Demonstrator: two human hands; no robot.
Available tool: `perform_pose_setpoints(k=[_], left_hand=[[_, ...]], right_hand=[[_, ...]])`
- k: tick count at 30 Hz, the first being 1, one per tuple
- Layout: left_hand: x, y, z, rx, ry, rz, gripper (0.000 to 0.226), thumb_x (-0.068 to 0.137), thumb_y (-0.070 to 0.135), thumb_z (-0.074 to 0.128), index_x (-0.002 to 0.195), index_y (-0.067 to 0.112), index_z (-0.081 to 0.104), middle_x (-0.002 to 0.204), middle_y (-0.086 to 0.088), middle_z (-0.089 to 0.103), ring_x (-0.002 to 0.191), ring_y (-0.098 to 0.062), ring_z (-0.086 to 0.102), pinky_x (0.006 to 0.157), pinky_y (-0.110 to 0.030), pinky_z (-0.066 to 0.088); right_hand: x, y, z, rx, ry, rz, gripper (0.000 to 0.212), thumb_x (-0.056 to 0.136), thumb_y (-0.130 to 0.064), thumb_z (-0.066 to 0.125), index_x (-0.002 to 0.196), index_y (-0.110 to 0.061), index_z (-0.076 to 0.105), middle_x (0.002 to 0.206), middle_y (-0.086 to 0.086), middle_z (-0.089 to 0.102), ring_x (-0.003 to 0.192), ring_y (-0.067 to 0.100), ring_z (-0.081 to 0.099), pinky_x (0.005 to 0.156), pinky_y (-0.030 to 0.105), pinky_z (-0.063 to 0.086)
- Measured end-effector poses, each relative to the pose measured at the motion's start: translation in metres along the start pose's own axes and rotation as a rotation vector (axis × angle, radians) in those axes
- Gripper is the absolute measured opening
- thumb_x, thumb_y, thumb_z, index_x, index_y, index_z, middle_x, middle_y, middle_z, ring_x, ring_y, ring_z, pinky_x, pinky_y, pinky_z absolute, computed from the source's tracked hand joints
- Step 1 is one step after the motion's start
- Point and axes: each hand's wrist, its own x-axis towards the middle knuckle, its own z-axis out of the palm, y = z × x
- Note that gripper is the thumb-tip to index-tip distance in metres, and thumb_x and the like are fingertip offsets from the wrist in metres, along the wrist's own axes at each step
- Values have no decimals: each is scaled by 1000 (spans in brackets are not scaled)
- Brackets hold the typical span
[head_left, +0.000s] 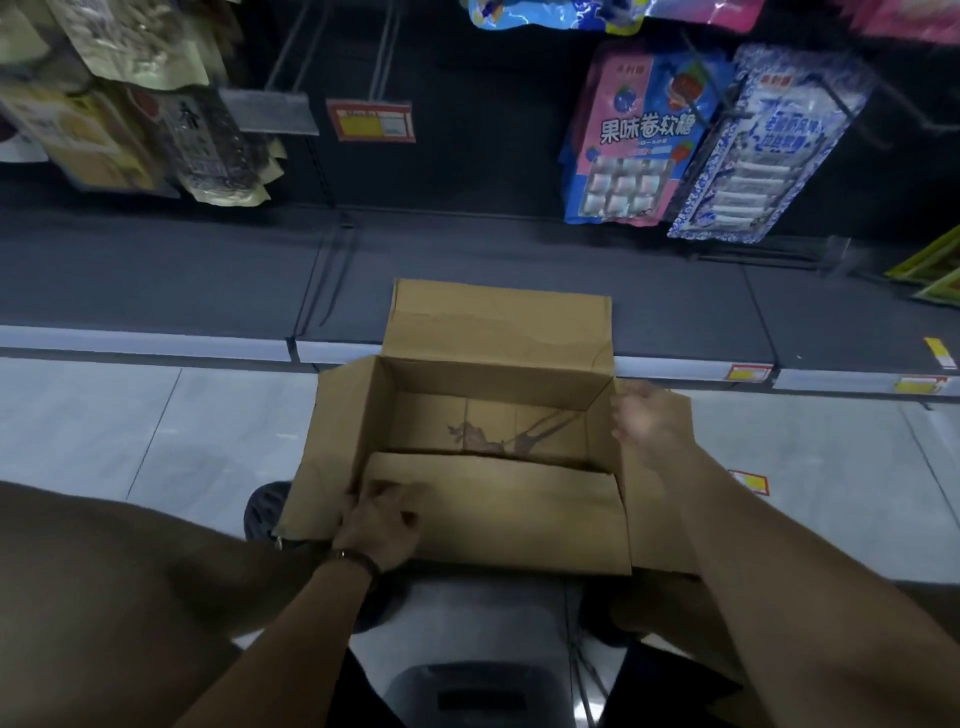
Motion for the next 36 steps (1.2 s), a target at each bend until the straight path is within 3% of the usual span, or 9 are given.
perform_pose_setpoints(k=[3, 9, 14, 18, 20, 23, 27, 33, 36], left_hand=[[13, -3, 0, 62, -67, -25, 80, 79, 81, 34, 149, 43, 44, 164, -8, 31, 140, -42, 48, 115, -57, 43], [20, -17, 11, 226, -84, -30, 102, 67, 86, 17, 157, 41, 32, 171, -8, 22, 148, -40, 41, 116, -55, 43], [10, -1, 4, 278, -122, -1, 86, 85, 76, 37, 163, 40, 24, 174, -10, 10, 154, -46, 24, 121, -55, 37], [8, 2, 6, 325, -123, -16, 80, 96, 71, 47, 164, 40, 18, 174, -10, 7, 154, -48, 18, 121, -57, 36], [8, 1, 8, 324, -123, -23, 86, 93, 76, 41, 166, 37, 14, 175, -13, 4, 155, -51, 14, 124, -61, 29], [11, 1, 8, 323, -132, -26, 98, 80, 85, 28, 164, 35, 18, 174, -18, 10, 156, -53, 9, 125, -63, 20], [14, 8, 10, 243, -61, -50, 84, 86, 79, 32, 160, 39, 27, 172, -14, 19, 154, -48, 15, 124, -59, 24], [1, 6, 5, 160, -44, -4, 65, 101, 57, 49, 161, 37, 31, 168, -6, 25, 154, -41, 22, 125, -51, 27], [-6, -1, 2, 43, 30, 66, 51, 102, 42, 59, 151, 32, 53, 154, -1, 47, 147, -29, 41, 124, -43, 31]], right_hand=[[25, -32, 6, 131, -49, -40, 52, 103, -6, 53, 150, -24, 45, 126, 14, 63, 104, 28, 62, 78, 41, 58], [55, -70, 12, 277, -153, 30, 62, 107, 3, 46, 161, -16, 23, 131, 13, 50, 126, 38, 65, 102, 49, 55], [74, -74, 13, 335, -196, 61, 44, 107, -5, 50, 149, -10, 38, 143, 17, 51, 102, 32, 78, 66, 36, 57], [65, -80, 10, 493, -259, 89, 38, 105, -37, 52, 137, -18, 60, 150, 18, 57, 75, 21, 69, 62, 30, 48], [52, -85, 1, 509, -284, 77, 57, 104, -66, 39, 131, -26, 69, 147, 13, 56, 78, 23, 58, 70, 33, 46], [28, -83, -12, 118, -308, -86, 71, 101, -74, 34, 117, -23, 81, 146, 1, 47, 105, 28, 59, 92, 42, 47], [0, -42, 2, -674, -213, -438, 34, 90, -61, 66, 112, -40, 79, 138, -8, 69, 130, 23, 60, 114, 44, 43], [-24, 52, 49, -1259, -275, -263, 69, 96, -58, 48, 160, -57, 21, 176, -7, -16, 159, 40, 1, 125, 60, 12], [-29, 56, 52, -1344, -241, -250, 64, 100, -64, 39, 160, -55, 20, 175, -3, -21, 159, 41, -4, 122, 64, 9]])
